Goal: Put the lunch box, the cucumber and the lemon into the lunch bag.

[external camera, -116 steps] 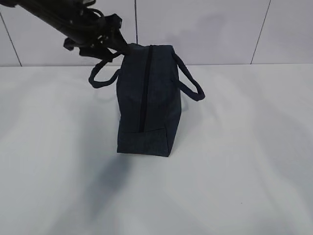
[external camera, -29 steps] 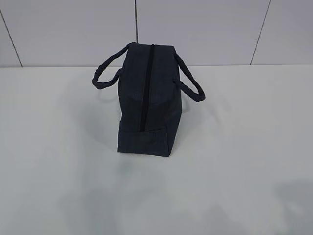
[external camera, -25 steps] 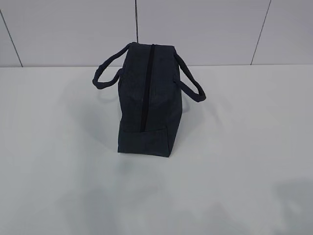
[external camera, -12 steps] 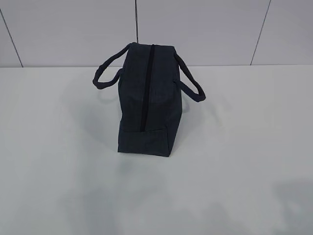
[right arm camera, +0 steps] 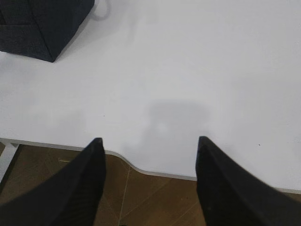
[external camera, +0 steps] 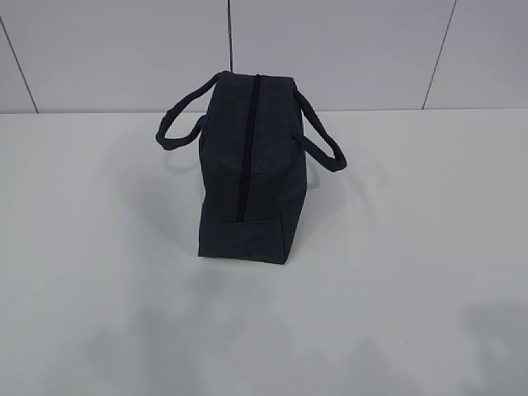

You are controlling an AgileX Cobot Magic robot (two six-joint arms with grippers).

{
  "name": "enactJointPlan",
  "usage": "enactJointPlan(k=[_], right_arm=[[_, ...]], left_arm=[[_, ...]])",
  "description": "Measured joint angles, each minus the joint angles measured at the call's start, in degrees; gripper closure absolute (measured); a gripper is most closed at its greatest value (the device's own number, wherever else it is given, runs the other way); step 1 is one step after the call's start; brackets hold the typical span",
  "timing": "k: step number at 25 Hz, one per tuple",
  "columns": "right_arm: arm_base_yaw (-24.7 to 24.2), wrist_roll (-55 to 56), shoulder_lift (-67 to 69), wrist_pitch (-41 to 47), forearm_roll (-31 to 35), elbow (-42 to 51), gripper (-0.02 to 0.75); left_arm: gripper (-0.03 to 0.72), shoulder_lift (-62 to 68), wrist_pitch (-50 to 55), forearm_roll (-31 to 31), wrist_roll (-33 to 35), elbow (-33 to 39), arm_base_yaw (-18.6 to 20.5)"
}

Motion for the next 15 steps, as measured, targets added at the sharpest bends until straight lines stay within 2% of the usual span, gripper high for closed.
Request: enactJointPlan(k=[4,15], right_arm=[[0.0,0.0,0.0,-0.1,0.0,0.0,0.276],[0.0,0.0,0.0,-0.1,0.0,0.0,0.276]], left_arm=[[0.399,0.0,0.0,0.0,0.0,0.0,1.6],[0.442,0.0,0.0,0.0,0.0,0.0,1.8]])
